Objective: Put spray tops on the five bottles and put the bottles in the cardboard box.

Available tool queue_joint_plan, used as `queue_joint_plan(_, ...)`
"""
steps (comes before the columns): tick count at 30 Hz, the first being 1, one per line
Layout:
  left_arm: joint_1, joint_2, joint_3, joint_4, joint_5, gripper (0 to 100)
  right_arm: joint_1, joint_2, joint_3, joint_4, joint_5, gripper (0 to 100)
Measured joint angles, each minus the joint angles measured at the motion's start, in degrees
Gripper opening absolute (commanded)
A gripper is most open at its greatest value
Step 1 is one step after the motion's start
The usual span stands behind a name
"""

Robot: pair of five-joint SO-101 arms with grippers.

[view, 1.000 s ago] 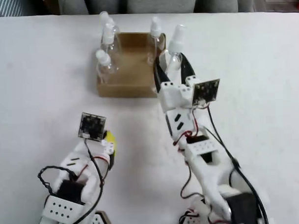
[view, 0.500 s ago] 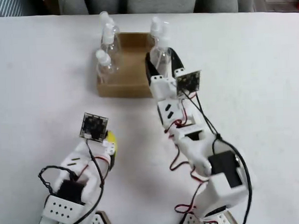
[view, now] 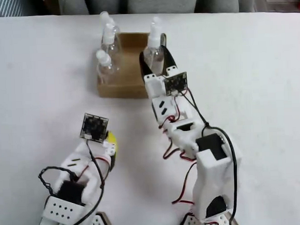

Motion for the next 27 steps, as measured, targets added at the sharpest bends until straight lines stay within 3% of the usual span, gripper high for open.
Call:
queue_joint_plan(9,0.0,0.0,0.0,0.0,0.0,2,0.1,5.2,-0.2,-0.6,0.5,1.5)
queue_joint_plan(16,0.0,0.0,0.0,0.0,0.0,2,0.0,10.7,-0.4,-8.2,7.0,1.5)
queue_joint_plan(27,0.0,0.0,0.0,0.0,-0.1,2,-0.4,11.3,-0.7,-8.9,7.8,1.5)
